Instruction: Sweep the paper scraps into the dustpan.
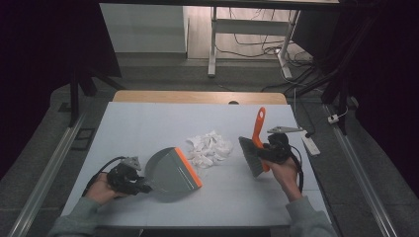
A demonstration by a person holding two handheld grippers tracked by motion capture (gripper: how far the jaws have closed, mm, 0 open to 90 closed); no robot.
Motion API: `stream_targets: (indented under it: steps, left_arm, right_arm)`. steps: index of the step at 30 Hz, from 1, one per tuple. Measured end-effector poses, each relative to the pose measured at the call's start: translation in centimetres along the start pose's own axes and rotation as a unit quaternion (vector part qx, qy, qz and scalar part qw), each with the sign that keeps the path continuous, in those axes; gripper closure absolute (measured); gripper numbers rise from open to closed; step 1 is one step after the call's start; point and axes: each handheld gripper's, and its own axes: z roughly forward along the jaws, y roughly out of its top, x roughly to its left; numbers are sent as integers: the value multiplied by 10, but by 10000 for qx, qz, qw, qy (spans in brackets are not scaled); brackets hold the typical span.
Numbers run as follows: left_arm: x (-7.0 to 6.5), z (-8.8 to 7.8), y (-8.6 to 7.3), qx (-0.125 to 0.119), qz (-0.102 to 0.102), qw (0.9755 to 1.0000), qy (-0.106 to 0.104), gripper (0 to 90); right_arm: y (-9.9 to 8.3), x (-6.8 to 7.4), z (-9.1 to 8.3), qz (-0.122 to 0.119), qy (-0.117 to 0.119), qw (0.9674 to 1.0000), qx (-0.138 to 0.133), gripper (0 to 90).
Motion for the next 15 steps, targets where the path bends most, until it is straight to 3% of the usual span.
stream_targets:
  steps: [5, 15]
  left_arm:
    - [3, 2, 0, 59, 64, 9999, -50, 615]
    - [4, 2, 0, 0, 65, 10000, -70, 615]
  right_arm:
    - [25, -7, 24, 95, -237, 9996, 155, 702]
    - [56, -18, 53, 92, -516, 9982, 300, 702]
